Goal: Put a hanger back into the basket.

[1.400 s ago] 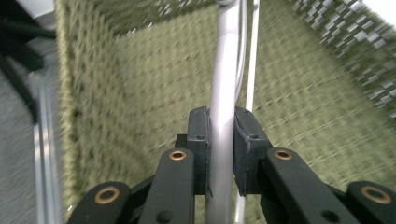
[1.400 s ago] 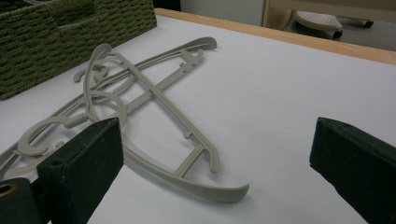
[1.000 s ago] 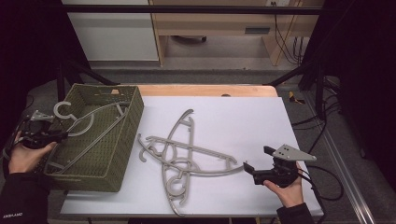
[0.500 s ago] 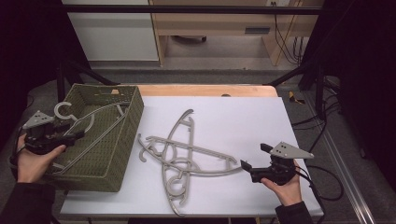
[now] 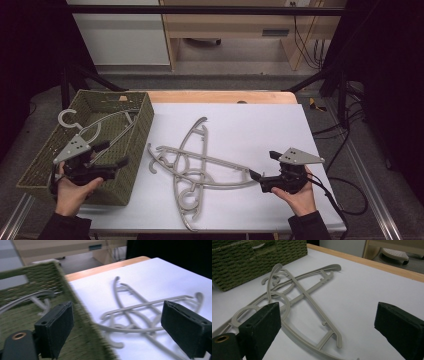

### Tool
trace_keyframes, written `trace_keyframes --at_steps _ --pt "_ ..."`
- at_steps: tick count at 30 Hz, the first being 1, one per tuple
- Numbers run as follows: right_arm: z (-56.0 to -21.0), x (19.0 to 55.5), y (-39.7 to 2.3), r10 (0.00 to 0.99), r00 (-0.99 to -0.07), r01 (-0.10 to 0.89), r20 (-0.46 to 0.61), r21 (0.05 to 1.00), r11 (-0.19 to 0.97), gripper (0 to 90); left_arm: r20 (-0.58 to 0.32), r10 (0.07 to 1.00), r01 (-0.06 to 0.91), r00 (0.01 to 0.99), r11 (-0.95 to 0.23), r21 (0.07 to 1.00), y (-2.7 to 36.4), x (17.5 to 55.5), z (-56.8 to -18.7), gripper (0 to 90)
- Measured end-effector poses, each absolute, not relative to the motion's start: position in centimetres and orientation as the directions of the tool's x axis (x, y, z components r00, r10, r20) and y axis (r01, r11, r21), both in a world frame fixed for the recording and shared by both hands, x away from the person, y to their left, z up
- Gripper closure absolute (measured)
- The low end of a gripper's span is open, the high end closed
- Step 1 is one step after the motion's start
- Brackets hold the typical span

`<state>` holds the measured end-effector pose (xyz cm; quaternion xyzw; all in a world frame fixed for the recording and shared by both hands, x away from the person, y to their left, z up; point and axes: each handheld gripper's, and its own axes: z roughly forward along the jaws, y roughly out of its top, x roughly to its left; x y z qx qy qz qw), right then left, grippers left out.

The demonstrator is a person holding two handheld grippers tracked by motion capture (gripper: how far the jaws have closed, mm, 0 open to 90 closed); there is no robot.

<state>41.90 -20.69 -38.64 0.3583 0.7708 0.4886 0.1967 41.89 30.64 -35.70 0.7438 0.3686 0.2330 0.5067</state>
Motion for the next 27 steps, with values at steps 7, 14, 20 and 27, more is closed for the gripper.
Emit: trace_keyframes --at_steps 7,14,20,27 --pt "-38.7 42.4 -19.2 0.719 -0.694 0.377 0.032 0.867 0.325 8.7 -0.034 0.759 0.305 0.650 -0.220 0.927 28.7 41.0 -36.9 7.6" --pt "-39.2 42.8 -17.9 0.686 -0.727 0.396 0.022 0.830 0.393 9.0 -0.035 0.740 0.313 0.672 -0.241 0.919 28.1 40.7 -37.6 7.1" --pt "-39.6 43.5 -16.7 0.663 -0.748 0.407 0.016 0.800 0.440 13.0 -0.016 0.727 0.301 0.687 -0.265 0.916 27.8 40.4 -37.6 6.5" --pt "-40.0 44.0 -14.7 0.608 -0.794 0.403 0.004 0.753 0.521 18.6 -0.002 0.714 0.289 0.700 -0.281 0.915 27.8 40.3 -37.5 6.1"
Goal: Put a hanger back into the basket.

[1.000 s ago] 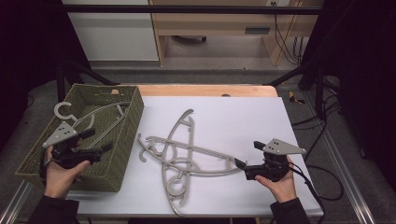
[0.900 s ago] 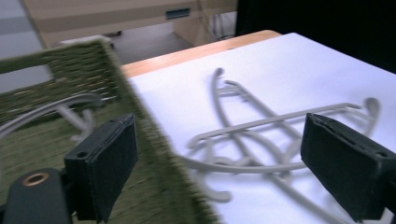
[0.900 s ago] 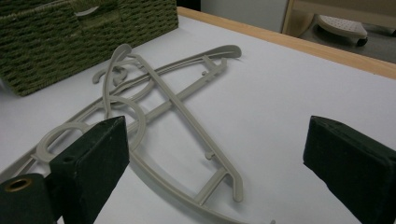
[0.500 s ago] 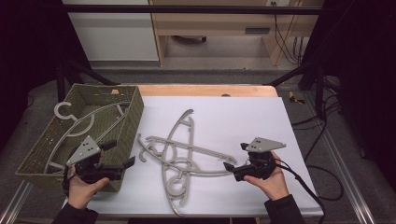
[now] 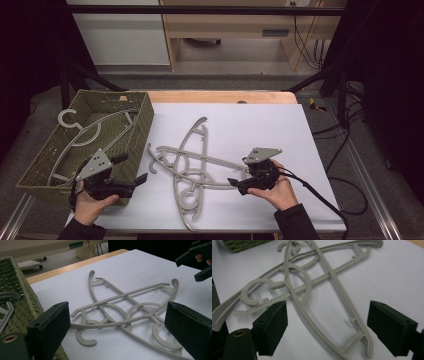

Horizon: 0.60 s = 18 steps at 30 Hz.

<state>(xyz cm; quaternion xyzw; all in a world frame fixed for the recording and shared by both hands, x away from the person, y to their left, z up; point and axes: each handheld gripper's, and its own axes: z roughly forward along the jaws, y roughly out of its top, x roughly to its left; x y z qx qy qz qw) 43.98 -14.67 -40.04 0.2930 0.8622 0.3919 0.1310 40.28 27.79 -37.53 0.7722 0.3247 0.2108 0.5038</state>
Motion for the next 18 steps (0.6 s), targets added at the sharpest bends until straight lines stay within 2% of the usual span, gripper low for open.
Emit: trace_keyframes --at_steps 10,12,18 --pt "-41.3 44.9 -11.7 0.536 -0.844 0.397 -0.001 0.670 0.627 29.8 0.012 0.701 0.285 0.714 -0.305 0.909 27.9 40.3 -37.6 6.3" --pt "-41.7 45.1 -11.1 0.529 -0.848 0.412 0.025 0.659 0.629 32.1 0.014 0.702 0.287 0.712 -0.309 0.907 27.9 40.4 -37.7 6.2" --pt "-42.8 45.5 -9.7 0.475 -0.880 0.379 0.004 0.611 0.695 39.9 0.008 0.705 0.293 0.709 -0.305 0.906 28.1 40.5 -37.7 6.2"
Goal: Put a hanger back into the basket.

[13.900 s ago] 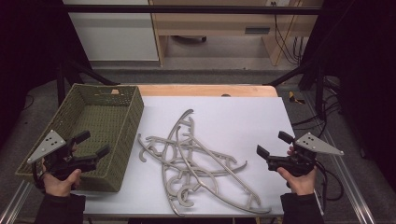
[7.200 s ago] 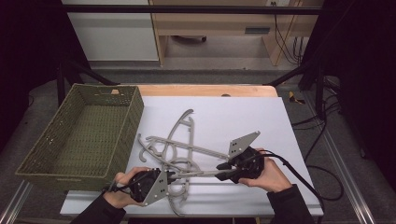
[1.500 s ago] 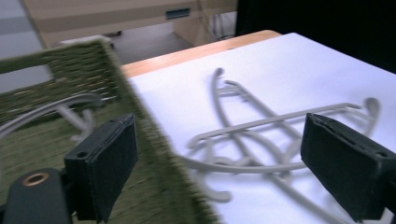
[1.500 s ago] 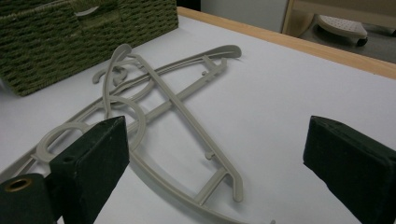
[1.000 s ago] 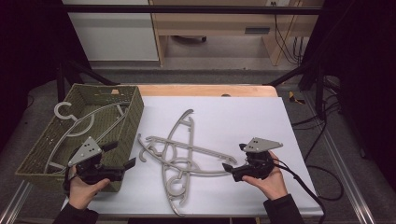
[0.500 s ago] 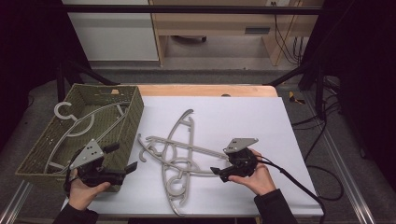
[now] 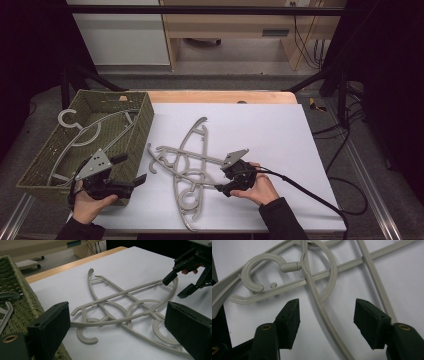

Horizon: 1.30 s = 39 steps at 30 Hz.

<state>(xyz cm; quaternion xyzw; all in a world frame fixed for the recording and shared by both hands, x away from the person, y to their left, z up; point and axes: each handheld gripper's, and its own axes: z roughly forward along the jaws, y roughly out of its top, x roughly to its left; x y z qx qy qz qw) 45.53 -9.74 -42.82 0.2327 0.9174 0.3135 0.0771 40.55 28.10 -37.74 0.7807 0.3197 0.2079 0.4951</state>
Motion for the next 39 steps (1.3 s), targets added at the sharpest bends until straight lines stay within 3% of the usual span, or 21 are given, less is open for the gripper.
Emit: trace_keyframes --at_steps 18,24,28,39 --pt "-45.9 46.9 -8.7 0.426 -0.903 0.386 0.047 0.520 0.762 71.2 0.006 0.704 0.298 0.710 -0.309 0.903 28.1 40.7 -37.8 6.8" --pt "-45.9 46.8 -8.8 0.411 -0.910 0.378 0.057 0.521 0.766 74.2 0.009 0.701 0.296 0.713 -0.312 0.903 28.0 40.6 -37.8 7.0" --pt "-45.7 46.3 -8.8 0.393 -0.917 0.372 0.071 0.509 0.776 81.0 0.007 0.701 0.295 0.713 -0.310 0.904 28.0 40.6 -37.8 7.2" --pt "-45.9 46.3 -8.7 0.401 -0.911 0.390 0.095 0.517 0.762 80.7 0.011 0.695 0.296 0.719 -0.320 0.900 27.9 40.5 -37.9 7.4"
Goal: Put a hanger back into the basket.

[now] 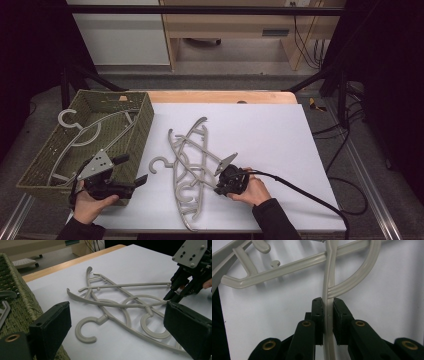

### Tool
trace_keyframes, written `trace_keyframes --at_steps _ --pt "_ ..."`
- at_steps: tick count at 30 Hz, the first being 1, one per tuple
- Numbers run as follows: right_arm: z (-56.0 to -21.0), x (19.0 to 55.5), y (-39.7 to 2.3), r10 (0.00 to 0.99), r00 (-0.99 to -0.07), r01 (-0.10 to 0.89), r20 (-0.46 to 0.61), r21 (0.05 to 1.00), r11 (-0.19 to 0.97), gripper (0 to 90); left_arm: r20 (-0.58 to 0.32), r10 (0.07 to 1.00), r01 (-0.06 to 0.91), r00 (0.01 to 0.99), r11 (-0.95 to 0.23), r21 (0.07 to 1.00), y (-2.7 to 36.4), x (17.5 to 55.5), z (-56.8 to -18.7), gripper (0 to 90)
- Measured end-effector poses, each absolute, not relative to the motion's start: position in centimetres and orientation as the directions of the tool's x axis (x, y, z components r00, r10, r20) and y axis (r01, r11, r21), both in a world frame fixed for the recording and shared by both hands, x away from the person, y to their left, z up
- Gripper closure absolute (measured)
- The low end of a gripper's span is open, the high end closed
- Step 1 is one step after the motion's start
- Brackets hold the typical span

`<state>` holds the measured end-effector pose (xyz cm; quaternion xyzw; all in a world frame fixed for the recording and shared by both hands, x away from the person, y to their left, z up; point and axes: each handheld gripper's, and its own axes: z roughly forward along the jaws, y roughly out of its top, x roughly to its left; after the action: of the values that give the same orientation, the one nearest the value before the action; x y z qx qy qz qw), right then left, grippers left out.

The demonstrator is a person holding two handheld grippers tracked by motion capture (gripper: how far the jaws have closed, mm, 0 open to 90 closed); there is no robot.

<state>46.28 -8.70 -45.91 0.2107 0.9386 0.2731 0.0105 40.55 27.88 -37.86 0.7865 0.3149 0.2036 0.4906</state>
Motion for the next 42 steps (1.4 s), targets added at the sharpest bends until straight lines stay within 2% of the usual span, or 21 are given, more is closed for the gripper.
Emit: trace_keyframes --at_steps 7,14,26,34,42 --pt "-45.3 46.2 -9.0 0.401 -0.909 0.399 0.116 0.524 0.752 81.6 0.012 0.690 0.292 0.723 -0.321 0.901 27.8 40.5 -37.8 7.6" --pt "-42.7 45.9 -10.2 0.384 -0.914 0.390 0.133 0.555 0.735 81.9 0.022 0.686 0.283 0.727 -0.329 0.901 27.7 40.3 -37.6 7.6" --pt "-40.3 44.6 -11.5 0.350 -0.924 0.368 0.152 0.597 0.713 82.1 0.058 0.656 0.244 0.753 -0.360 0.901 26.9 39.8 -37.1 7.5" --pt "-39.0 44.0 -12.2 0.328 -0.929 0.358 0.170 0.638 0.682 82.1 0.105 0.621 0.215 0.776 -0.418 0.882 25.8 39.6 -37.0 7.4" --pt "-37.8 43.6 -13.1 0.296 -0.940 0.332 0.170 0.649 0.684 82.1 0.186 0.546 0.157 0.817 -0.521 0.839 24.0 39.5 -36.6 7.3"
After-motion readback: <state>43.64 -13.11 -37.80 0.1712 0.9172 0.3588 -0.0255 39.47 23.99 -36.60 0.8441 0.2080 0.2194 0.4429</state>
